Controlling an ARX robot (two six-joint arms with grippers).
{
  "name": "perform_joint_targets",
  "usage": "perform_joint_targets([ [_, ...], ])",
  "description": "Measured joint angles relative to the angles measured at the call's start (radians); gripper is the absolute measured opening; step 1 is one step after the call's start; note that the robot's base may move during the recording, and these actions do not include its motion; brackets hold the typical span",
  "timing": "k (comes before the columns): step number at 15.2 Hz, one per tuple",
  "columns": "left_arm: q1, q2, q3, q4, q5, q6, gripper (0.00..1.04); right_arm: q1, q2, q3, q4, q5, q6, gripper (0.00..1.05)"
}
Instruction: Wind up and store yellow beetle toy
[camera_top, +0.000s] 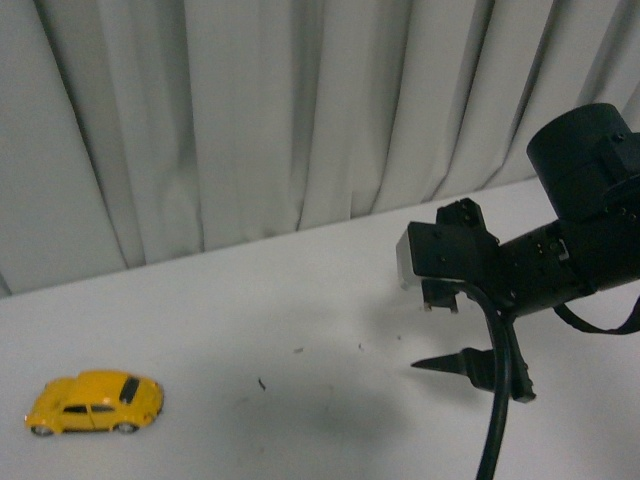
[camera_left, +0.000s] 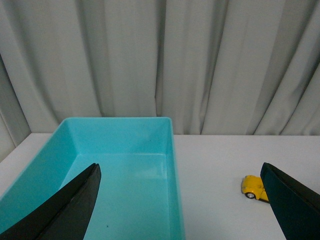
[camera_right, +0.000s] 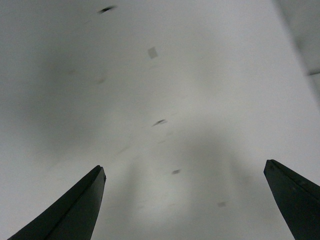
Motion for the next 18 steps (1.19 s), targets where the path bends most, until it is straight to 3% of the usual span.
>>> perform_joint_targets([
  [6,0.0,0.0,0.0,0.0,0.0,0.0,0.98,0.067,-0.208,0.204,0.053,0.063,0.158,0.98],
  [7,0.0,0.0,0.0,0.0,0.0,0.0,0.98,0.103,-0.239,0.164,0.29,0.2,0.289,0.91],
  [8,0.0,0.0,0.0,0.0,0.0,0.0,0.98,0.154,-0.32,0.058,0.486,0.377,0.531,0.78],
  [9,0.0,0.0,0.0,0.0,0.0,0.0,0.98,0.219,-0.426,-0.045,0.558,0.52,0.815,0.64],
  [11,0.0,0.0,0.0,0.0,0.0,0.0,0.98,0.232,-0.585,-0.135,0.526,0.575,1.126,0.42],
  [14,0.0,0.0,0.0,0.0,0.0,0.0,0.98,0.227,-0.771,-0.327,0.555,0.587,1.282,0.05],
  [18,0.0,0.0,0.0,0.0,0.003,0.0,0.98,0.226,-0.908,-0.5,0.574,0.588,1.307,0.02],
])
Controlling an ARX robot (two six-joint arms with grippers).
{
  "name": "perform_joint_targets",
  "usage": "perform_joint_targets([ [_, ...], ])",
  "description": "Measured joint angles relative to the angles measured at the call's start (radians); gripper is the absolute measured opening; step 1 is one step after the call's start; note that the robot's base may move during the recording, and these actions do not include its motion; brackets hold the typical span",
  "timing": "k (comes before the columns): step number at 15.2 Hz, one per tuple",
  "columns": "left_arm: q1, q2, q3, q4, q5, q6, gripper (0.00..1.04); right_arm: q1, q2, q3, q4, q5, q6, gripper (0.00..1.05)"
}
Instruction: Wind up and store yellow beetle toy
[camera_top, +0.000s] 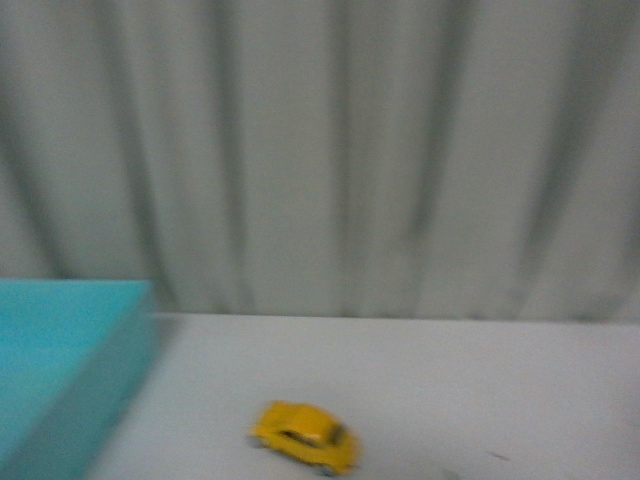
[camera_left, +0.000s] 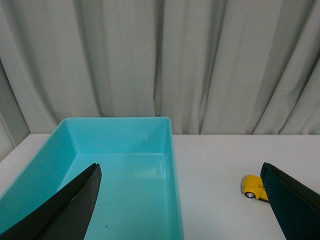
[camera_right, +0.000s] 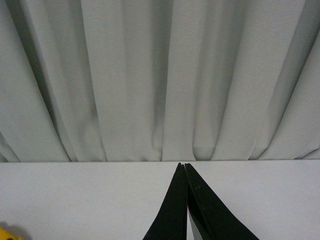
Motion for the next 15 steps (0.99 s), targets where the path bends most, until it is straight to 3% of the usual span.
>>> perform_joint_targets([
  [13,0.0,0.0,0.0,0.0,-0.003,0.0,0.98,0.0,-0.388,-0.191,-0.199,-0.001,0.003,0.02],
  [15,0.0,0.0,0.0,0.0,-0.003,0.0,0.98,0.0,-0.406,-0.224,-0.163,-0.001,0.003,0.02],
])
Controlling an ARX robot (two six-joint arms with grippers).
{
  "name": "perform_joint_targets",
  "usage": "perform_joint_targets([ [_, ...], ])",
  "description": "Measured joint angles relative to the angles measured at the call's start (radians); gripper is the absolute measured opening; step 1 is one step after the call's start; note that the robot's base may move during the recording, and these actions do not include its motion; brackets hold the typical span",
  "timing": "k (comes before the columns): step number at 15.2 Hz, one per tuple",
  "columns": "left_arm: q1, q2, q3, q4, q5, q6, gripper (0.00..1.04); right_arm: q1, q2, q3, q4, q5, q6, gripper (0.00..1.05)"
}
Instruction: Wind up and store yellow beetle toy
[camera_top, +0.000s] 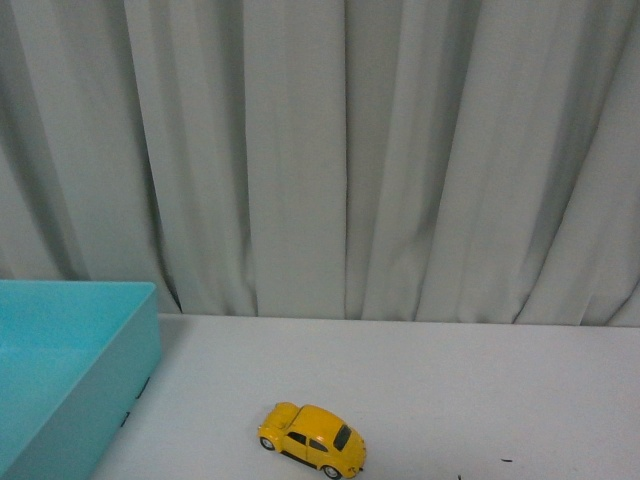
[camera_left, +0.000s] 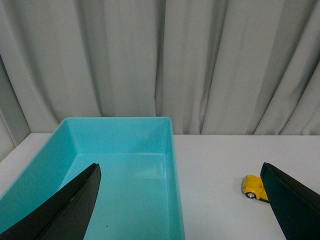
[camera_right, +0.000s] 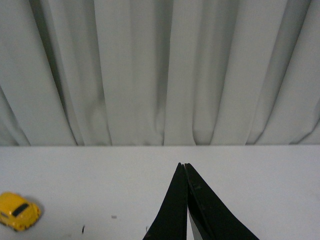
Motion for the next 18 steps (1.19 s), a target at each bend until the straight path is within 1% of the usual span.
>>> perform_joint_targets([
  [2,0.0,0.0,0.0,0.0,0.0,0.0,0.98,0.0,-0.016,-0.002,-0.043,0.0,0.0,0.02],
  [10,0.0,0.0,0.0,0.0,0.0,0.0,0.98,0.0,-0.255,-0.002,-0.259,0.0,0.0,0.02],
  [15,0.0,0.0,0.0,0.0,0.0,0.0,0.98,0.0,-0.338,-0.002,-0.34,0.0,0.0,0.02],
  [16,0.0,0.0,0.0,0.0,0.0,0.0,0.98,0.0,-0.424,-0.002,-0.478,-0.003,0.0,0.02],
  [17,0.0,0.0,0.0,0.0,0.0,0.0,0.98,0.0,-0.5,-0.002,-0.512,0.0,0.001,0.02],
  [18,0.0,0.0,0.0,0.0,0.0,0.0,0.98,0.0,-0.503,0.0,-0.507,0.001,0.0,0.02],
])
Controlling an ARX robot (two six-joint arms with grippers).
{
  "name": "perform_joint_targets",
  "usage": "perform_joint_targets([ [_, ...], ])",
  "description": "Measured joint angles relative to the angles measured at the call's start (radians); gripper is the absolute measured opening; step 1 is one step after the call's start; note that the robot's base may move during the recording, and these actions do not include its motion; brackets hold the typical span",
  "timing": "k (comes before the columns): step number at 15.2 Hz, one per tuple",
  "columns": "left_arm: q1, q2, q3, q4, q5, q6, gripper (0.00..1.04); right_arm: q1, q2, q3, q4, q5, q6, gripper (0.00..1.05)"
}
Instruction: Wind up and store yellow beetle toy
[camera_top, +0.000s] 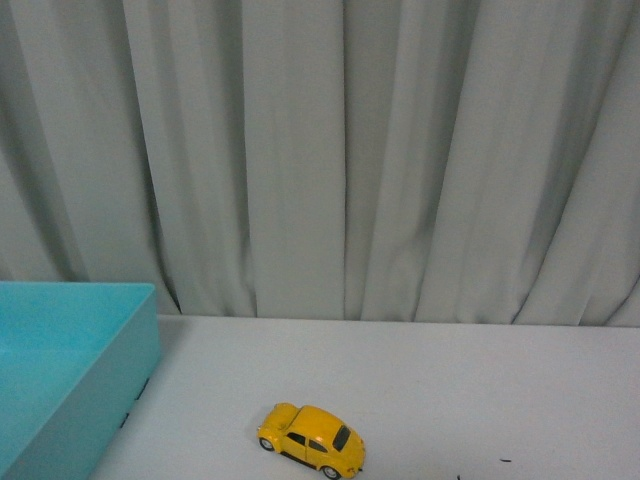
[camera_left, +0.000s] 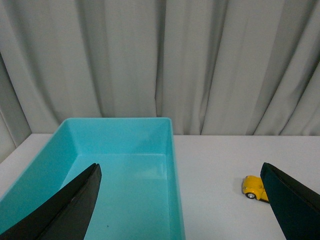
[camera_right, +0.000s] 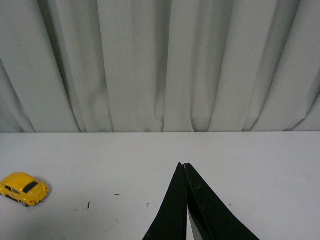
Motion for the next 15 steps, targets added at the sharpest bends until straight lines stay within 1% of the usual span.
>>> perform_joint_targets([
  [4,0.0,0.0,0.0,0.0,0.0,0.0,0.98,0.0,-0.002,-0.002,-0.009,-0.001,0.0,0.02],
  [5,0.0,0.0,0.0,0.0,-0.001,0.0,0.98,0.0,-0.002,-0.002,-0.008,0.0,0.0,0.1],
  [7,0.0,0.0,0.0,0.0,0.0,0.0,0.98,0.0,-0.002,-0.002,-0.009,0.0,0.0,0.37],
  [9,0.0,0.0,0.0,0.0,0.0,0.0,0.98,0.0,-0.002,-0.002,-0.009,-0.001,0.0,0.6],
  [10,0.0,0.0,0.0,0.0,0.0,0.0,0.98,0.0,-0.002,-0.002,-0.009,-0.001,0.0,0.69],
  [11,0.0,0.0,0.0,0.0,0.0,0.0,0.98,0.0,-0.002,-0.002,-0.009,0.0,0.0,0.85],
  [12,0.0,0.0,0.0,0.0,0.0,0.0,0.98,0.0,-0.002,-0.002,-0.009,-0.001,0.0,0.98],
  [13,0.033,0.224,0.156,-0.351,0.154,-0.117,0.98,0.0,-0.002,-0.002,-0.008,-0.002,0.0,0.98],
  [14,0.028,0.298,0.195,-0.397,0.18,-0.163,0.98,0.0,-0.002,-0.002,-0.009,-0.001,0.0,0.98],
  [15,0.023,0.362,0.198,-0.319,0.188,-0.174,0.98,0.0,-0.002,-0.002,-0.01,0.0,0.0,0.98],
])
